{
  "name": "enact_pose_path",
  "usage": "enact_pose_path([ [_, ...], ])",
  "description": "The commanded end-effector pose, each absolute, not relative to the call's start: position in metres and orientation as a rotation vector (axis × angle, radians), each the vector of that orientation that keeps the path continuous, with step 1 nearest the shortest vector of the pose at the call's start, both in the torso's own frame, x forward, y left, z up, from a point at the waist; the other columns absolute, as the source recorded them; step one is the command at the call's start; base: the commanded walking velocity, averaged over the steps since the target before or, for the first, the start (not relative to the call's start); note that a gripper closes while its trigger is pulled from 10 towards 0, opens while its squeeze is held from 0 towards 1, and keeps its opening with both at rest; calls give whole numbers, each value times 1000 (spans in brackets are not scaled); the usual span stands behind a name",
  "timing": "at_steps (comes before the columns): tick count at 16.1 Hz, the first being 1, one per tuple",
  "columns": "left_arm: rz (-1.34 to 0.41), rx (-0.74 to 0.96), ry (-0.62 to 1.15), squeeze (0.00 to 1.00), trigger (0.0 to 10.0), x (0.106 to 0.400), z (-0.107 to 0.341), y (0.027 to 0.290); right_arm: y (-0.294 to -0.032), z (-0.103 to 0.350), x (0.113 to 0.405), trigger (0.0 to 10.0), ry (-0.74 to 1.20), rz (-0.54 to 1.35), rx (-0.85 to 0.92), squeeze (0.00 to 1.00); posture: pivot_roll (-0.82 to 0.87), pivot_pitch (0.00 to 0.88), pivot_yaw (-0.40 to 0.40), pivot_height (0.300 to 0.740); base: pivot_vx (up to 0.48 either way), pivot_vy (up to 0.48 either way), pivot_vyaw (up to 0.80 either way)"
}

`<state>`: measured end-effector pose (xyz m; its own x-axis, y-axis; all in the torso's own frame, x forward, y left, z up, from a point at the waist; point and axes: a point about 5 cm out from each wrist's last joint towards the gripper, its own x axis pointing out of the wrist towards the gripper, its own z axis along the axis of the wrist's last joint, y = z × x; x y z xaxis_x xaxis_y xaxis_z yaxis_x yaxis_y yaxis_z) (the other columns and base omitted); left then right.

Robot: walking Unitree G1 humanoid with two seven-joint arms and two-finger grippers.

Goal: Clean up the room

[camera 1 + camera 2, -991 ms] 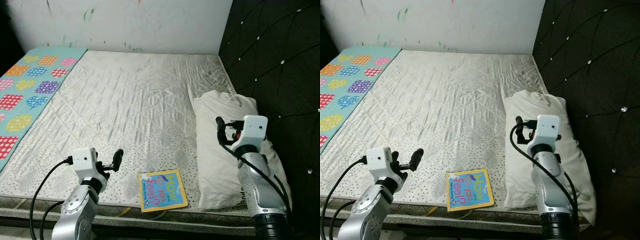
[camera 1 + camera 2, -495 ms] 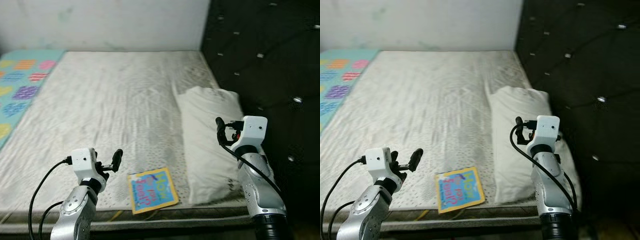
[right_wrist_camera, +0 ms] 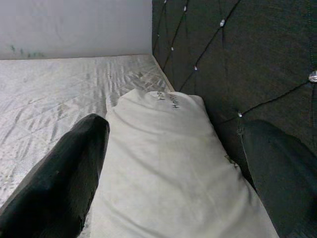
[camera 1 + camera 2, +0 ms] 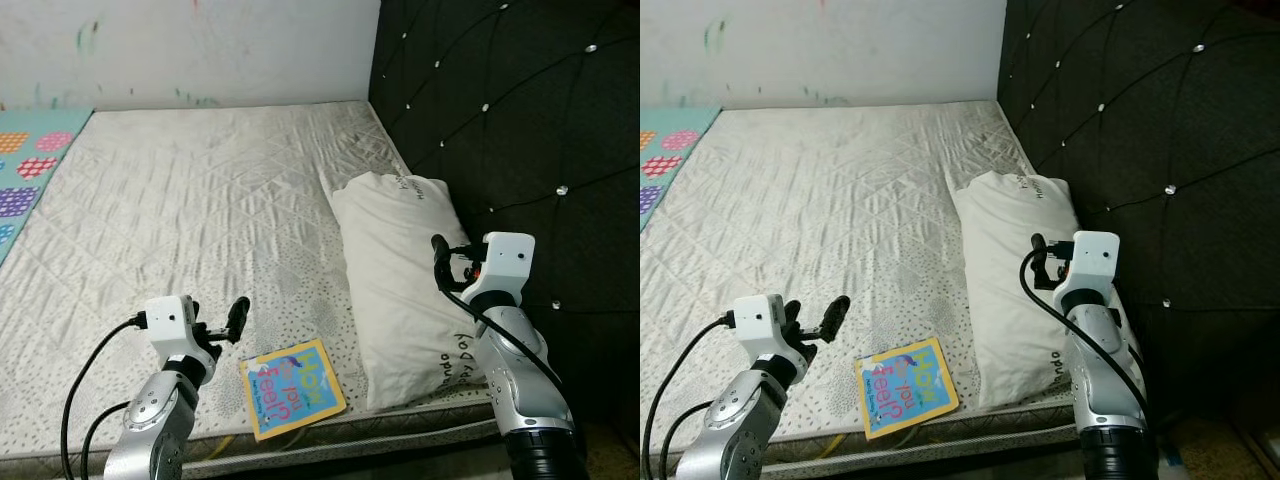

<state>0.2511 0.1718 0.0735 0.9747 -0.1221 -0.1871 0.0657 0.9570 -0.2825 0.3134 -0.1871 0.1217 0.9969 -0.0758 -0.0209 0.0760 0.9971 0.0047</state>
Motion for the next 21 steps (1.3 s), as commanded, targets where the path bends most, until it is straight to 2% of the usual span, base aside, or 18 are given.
enact_pose_path([
  [1, -106, -276, 194, 0, 10000, 252, 77, 171, -189, 124, 313, 10000, 8, -77, 5, 0, -137, 0, 7, 740, 0, 0, -519],
  [13, -108, -298, 198, 0, 10000, 252, 75, 170, -187, 121, 309, 10000, 15, -47, -22, 0, -143, 0, 4, 740, 0, 0, 0],
  [21, -107, -292, 194, 0, 10000, 251, 76, 170, -184, 117, 305, 10000, 26, -22, -20, 0, -143, 0, 3, 645, 0, 0, 0],
])
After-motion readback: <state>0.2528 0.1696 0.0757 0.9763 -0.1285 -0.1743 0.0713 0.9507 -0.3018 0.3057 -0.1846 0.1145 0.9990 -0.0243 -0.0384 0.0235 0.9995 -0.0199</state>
